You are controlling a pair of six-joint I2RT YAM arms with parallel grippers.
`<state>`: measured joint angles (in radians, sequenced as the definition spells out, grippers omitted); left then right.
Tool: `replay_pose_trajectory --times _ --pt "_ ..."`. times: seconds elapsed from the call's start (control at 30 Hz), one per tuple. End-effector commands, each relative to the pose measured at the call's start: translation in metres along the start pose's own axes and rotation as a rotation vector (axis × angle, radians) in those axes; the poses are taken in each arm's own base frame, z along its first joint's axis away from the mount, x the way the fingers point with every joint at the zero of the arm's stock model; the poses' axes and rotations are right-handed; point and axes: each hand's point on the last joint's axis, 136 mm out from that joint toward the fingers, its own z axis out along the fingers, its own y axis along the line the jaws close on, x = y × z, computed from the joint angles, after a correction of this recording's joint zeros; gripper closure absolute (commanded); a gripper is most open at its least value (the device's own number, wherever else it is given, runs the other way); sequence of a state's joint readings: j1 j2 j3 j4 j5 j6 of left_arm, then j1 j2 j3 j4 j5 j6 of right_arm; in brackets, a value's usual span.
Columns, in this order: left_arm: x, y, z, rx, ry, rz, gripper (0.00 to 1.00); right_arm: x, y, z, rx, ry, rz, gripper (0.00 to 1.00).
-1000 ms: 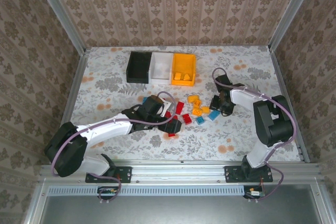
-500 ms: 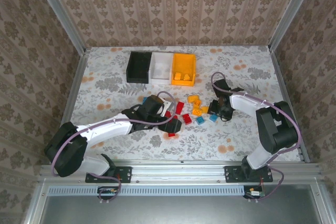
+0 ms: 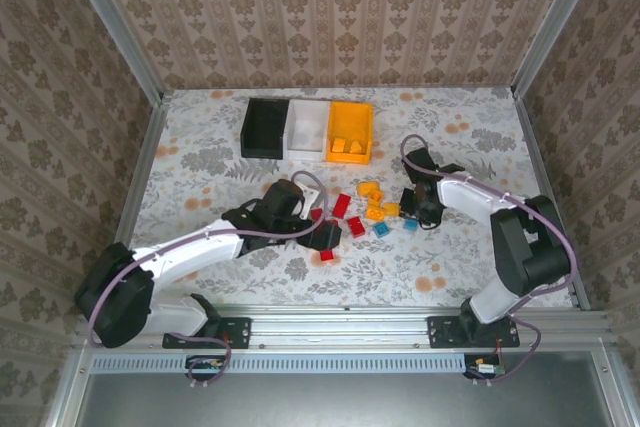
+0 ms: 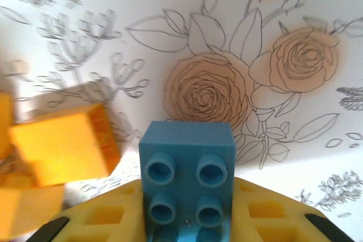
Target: Sort the legos into containers by color
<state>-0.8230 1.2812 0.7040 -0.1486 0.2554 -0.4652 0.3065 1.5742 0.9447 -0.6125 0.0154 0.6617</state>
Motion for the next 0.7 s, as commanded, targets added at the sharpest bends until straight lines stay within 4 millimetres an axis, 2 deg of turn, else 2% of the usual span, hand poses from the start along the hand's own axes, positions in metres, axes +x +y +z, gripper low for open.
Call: replay_pose_trajectory --times 0.0,0.2,0.37,0.47,0.67 --pt "-0.008 0.006 -0.012 0.019 -0.041 -0.045 0.00 -0.028 0.038 -0.054 -0.151 -0.115 -0.059 0.71" --pt "-0.027 0.024 -0.039 0.041 -0.125 -0.133 0.00 -0.066 0.109 -0.116 -0.357 -0.214 -0.189 0.71" --pt "-0.038 0.055 -0.068 0.007 -0.208 -0.261 0.00 -0.095 0.180 -0.139 -0.493 -0.252 -0.307 0.71" --pt "-0.041 0.074 -0.083 -0.001 -0.256 -0.344 0.00 -0.113 0.221 -0.134 -0.546 -0.264 -0.355 0.71" --pt "-0.032 0.096 -0.090 -0.012 -0.269 -0.464 0.00 -0.140 0.288 -0.094 -0.627 -0.232 -0.393 0.71"
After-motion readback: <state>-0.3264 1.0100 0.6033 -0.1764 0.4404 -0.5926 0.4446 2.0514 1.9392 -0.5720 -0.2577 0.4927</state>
